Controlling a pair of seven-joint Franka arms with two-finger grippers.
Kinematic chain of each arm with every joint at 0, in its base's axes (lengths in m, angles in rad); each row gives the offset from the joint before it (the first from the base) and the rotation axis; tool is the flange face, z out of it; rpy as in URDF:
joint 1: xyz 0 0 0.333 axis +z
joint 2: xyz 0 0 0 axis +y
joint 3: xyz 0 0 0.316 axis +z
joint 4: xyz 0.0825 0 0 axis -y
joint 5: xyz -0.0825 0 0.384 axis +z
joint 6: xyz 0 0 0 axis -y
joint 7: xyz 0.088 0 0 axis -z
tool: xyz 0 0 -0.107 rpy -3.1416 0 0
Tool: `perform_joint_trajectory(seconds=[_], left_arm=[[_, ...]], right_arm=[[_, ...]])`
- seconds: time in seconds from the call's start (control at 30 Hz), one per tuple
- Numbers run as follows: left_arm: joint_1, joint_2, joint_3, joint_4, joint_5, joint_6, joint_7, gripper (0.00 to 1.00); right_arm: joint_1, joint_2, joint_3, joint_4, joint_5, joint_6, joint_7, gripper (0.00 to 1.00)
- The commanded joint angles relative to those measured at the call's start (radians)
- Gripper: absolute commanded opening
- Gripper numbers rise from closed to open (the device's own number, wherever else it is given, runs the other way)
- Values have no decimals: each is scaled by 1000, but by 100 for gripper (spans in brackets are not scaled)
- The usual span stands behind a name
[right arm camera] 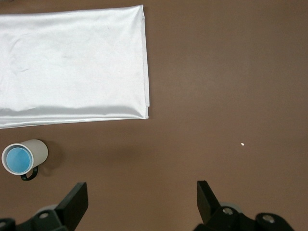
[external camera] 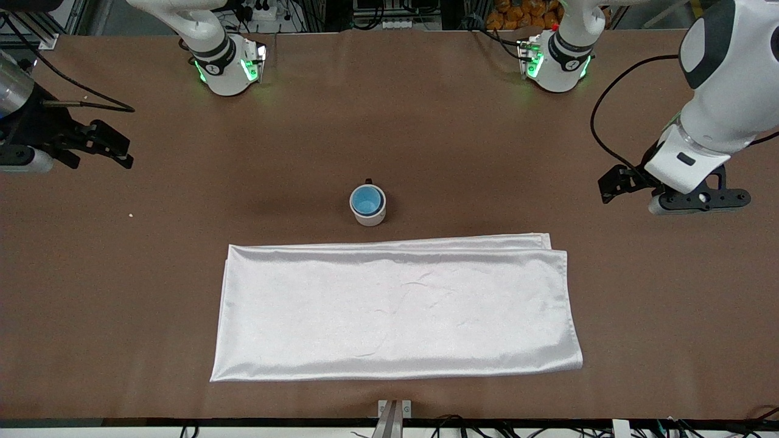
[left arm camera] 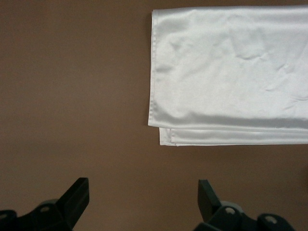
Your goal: Place blue cup into white mug on table
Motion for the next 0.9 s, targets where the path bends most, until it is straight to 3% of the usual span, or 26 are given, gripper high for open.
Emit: perform_joint_trajectory(seconds=[0.0, 0.87], left_arm=[[12, -49, -10, -39, -26, 2, 35, 100], [9, -48, -27, -14, -47, 6, 35, 100]], right_arm=[[-17, 10, 8, 22, 3, -17, 0, 100], [-15, 19, 8, 20, 1, -17, 0, 100]])
